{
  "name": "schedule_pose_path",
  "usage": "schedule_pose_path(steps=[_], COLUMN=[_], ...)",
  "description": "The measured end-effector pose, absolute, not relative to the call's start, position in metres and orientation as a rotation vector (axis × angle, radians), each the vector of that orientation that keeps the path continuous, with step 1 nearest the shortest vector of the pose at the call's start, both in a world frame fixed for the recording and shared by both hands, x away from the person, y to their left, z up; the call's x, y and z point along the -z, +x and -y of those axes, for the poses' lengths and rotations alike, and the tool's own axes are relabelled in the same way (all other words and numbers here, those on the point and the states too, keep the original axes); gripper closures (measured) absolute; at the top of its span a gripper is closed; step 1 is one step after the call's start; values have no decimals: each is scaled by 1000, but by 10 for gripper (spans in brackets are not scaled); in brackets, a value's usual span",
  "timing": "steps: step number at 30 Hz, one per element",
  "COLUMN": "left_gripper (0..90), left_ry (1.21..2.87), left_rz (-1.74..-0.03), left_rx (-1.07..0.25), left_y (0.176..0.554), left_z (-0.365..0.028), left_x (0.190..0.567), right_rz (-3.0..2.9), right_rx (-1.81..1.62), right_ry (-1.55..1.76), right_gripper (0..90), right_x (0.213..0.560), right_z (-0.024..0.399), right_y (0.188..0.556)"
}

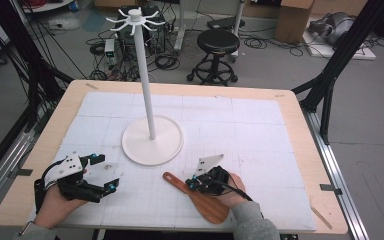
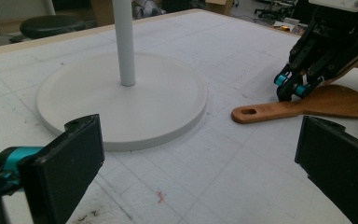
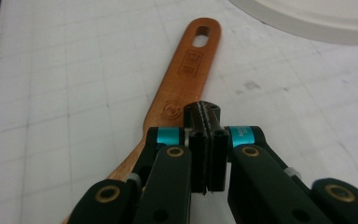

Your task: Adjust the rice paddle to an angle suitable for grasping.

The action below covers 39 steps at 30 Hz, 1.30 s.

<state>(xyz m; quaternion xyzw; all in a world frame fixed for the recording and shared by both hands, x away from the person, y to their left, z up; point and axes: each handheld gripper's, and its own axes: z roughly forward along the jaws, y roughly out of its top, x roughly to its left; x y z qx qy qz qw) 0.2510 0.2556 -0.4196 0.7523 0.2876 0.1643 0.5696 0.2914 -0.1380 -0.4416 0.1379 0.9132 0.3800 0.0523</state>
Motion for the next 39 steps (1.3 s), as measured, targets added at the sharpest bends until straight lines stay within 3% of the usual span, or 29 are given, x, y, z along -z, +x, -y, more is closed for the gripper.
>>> schedule_pose_path(steps=[18,32,35,39], left_gripper=[18,18,18,18], left_ry=[1752,1756,1757,1755], left_rz=[-675,-680,-680,-679], left_rx=[-387,-388,-385,-387], left_y=[250,251,251,251], left_z=[-258,-259,-258,-259], left_x=[419,419,420,419], right_rz=[-2853,-2797,-2788,-2793], right_rx=[-1174,-1278,-1280,-1285], right_ry=[257,298,285,305], right_gripper=[900,888,797,590], right_x=[441,428,424,422], right_z=[91,97,100,102], right_y=[286,281,276,271])
